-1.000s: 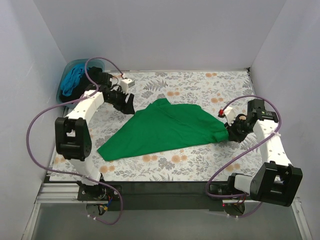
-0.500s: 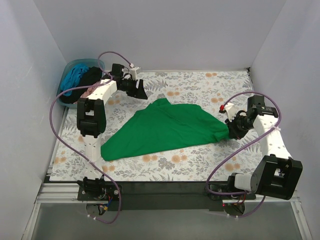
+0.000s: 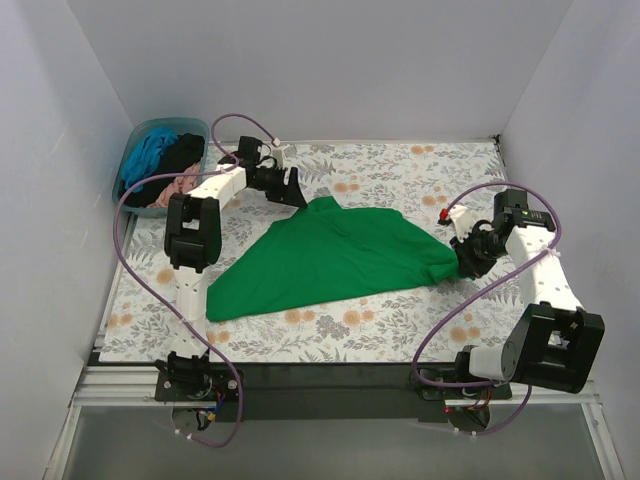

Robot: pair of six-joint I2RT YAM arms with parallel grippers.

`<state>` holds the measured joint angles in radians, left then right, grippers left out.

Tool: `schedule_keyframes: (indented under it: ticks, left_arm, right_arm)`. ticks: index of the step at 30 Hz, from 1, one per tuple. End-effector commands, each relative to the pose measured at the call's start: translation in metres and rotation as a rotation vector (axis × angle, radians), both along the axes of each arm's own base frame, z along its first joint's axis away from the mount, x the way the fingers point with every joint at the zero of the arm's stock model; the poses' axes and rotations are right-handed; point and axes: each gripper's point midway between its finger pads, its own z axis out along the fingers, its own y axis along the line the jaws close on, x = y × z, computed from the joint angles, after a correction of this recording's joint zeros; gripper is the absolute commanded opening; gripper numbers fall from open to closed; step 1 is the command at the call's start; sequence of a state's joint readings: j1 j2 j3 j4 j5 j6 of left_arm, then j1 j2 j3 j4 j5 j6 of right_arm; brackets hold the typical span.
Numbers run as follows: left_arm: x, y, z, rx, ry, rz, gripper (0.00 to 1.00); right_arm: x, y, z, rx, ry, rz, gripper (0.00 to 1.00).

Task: Fold and stack the t-shirts
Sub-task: Flatten the tshirt out

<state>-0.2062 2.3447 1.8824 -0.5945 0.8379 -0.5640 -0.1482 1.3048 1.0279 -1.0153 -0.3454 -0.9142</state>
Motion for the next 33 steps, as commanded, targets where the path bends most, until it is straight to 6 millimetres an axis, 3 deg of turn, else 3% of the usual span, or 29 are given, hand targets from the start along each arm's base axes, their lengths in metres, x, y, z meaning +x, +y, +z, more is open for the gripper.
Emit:
schedule_keyframes:
  ticks: [1, 13, 24, 28, 33]
  left_arm:
    - [0.005, -0.011, 0.017, -0.043, -0.035, -0.022, 0.59]
    - [-0.014, -0.027, 0.03, -0.098, 0.002, -0.066, 0.47]
    - [-0.018, -0.023, 0.029, -0.071, -0.006, -0.066, 0.26]
    - [-0.014, -0.021, 0.045, -0.063, -0.053, -0.06, 0.05]
    - [-0.014, -0.018, 0.066, -0.049, -0.108, -0.049, 0.0]
  right_arm:
    - [0.013, -0.001, 0.013, 0.002, -0.043, -0.01, 0.01]
    - [0.015, 0.001, 0.01, 0.015, -0.027, -0.009, 0.01]
    - [0.014, 0.0, 0.01, 0.01, -0.031, -0.009, 0.01]
    - [0.014, 0.001, 0.009, 0.018, -0.028, -0.007, 0.01]
    - [0.018, 0.0, 0.012, 0.013, -0.039, -0.015, 0.01]
